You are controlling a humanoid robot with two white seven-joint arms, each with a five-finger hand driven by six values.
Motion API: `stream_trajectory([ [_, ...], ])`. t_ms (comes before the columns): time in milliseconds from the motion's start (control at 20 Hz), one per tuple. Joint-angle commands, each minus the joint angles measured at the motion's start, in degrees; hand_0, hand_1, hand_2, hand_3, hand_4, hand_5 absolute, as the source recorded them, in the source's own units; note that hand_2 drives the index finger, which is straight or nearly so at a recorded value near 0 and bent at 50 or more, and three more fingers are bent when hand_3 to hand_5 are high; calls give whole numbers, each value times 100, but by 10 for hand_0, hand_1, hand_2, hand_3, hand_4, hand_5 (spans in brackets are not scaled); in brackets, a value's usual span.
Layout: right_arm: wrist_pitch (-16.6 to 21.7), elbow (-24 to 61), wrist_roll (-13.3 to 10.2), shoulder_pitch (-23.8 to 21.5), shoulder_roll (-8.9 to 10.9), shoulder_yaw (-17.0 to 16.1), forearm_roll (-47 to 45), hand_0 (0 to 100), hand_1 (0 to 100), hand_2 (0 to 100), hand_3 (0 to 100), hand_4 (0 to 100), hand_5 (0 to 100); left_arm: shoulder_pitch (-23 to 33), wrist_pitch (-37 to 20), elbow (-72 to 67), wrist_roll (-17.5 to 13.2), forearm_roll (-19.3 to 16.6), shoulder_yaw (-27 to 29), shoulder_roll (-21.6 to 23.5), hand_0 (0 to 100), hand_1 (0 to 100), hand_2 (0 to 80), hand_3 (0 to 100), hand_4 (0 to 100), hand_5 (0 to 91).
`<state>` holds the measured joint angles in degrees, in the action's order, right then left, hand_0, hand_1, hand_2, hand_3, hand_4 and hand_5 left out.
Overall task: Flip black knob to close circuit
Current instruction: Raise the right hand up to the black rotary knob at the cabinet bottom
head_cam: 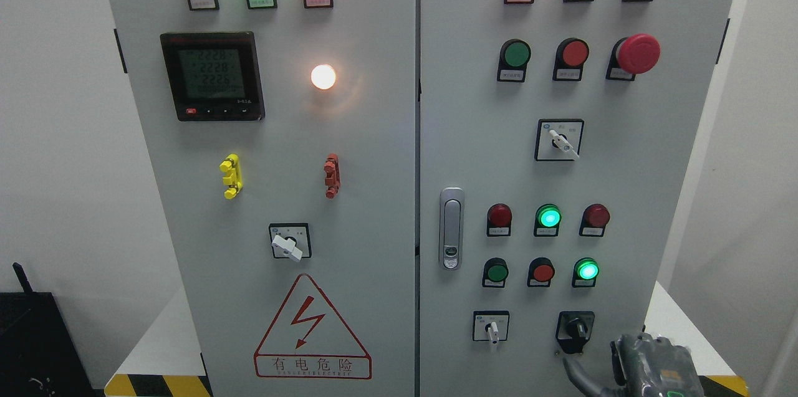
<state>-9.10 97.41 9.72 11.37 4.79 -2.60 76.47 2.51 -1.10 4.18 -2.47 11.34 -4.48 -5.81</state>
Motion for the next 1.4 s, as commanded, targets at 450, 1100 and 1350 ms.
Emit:
stream_trajectory([
  [450,-83,-583,-49,305,39,-30,-1,0,0,931,1000,892,828,-5,5,-5,1,0,0,1,120,556,0,0,0,0],
  [1100,-92,-583,-49,375,4,-100,-10,0,0,930,1000,890,829,-5,5,-5,1,0,0,1,120,556,0,0,0,0],
  [1350,-83,-487,-49,340,30,-267,-62,0,0,930,1000,890,831,-5,5,4,1,0,0,1,120,556,0,0,0,0],
])
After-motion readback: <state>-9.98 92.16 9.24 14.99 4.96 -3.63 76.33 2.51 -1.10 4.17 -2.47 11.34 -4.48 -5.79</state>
